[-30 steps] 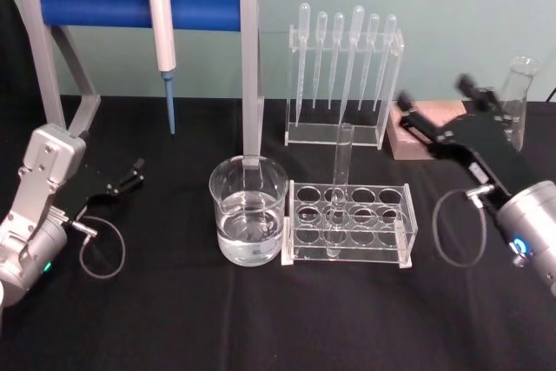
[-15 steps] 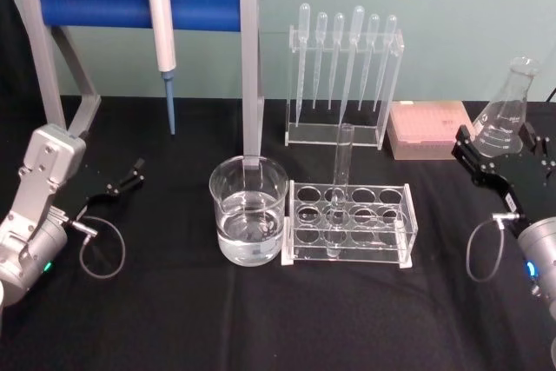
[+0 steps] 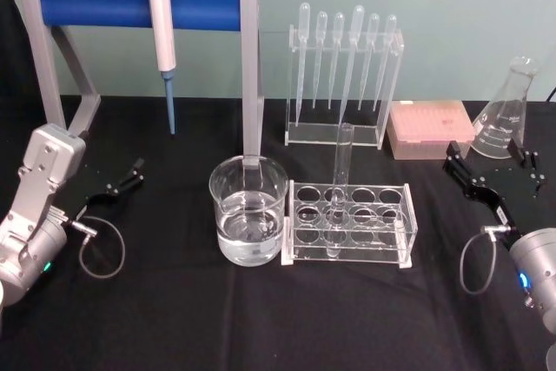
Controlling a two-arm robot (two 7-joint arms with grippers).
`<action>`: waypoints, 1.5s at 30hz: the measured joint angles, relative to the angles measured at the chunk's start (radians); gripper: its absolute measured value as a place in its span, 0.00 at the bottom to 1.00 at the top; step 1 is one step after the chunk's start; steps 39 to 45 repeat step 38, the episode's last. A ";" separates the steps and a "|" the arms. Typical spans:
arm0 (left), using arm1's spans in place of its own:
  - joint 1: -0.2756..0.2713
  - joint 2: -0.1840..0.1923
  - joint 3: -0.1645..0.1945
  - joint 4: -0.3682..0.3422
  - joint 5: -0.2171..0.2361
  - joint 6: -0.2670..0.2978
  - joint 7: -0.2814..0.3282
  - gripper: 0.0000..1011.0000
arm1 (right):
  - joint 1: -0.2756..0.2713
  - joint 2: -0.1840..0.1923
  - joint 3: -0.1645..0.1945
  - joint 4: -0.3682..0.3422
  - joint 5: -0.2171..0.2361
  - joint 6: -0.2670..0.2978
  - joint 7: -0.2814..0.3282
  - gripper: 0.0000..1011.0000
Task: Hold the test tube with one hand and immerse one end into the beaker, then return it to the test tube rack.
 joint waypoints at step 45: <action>0.000 0.000 0.000 0.000 0.000 0.000 0.000 0.99 | 0.003 0.002 -0.002 0.000 0.003 0.000 -0.001 0.99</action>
